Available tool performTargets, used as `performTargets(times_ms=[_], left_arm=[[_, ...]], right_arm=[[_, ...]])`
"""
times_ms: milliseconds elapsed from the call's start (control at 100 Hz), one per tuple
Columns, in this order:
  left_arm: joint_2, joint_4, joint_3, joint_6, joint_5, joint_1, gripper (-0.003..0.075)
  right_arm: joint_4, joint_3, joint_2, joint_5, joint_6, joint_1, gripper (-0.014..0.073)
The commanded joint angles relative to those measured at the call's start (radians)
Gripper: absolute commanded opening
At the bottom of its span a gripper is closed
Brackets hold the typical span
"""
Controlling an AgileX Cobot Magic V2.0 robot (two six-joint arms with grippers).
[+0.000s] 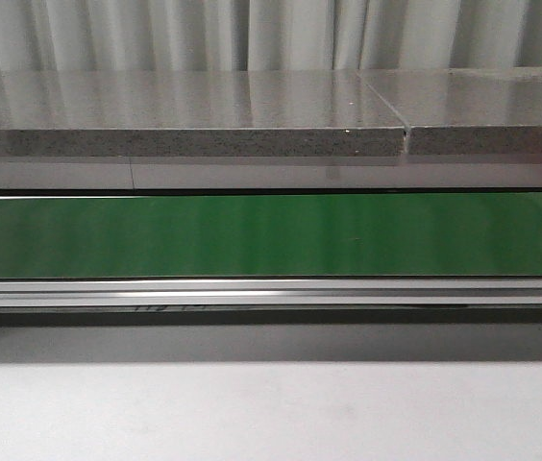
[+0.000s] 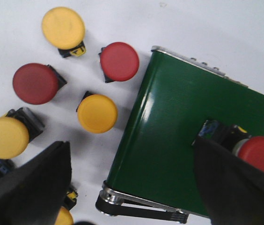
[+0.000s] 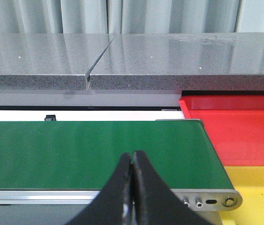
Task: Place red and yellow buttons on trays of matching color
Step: 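Carry the red button onto the green belt and open the left gripper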
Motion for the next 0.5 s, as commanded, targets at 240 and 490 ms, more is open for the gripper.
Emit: performTargets(times_ms=[240,490], left_arm=[[-0.046,-0.020,0.052,-0.075,-0.129,0.024,0.0503],[0.029,-0.016,0.052,-0.164,-0.096,0.024,0.0500]], right_arm=[[-0.009,-0.014,-0.011,-0.078,-0.007,-0.004,-0.0067],[-0.009,-0.014,-0.011,-0.078,-0.007,-0.004,-0.0067]])
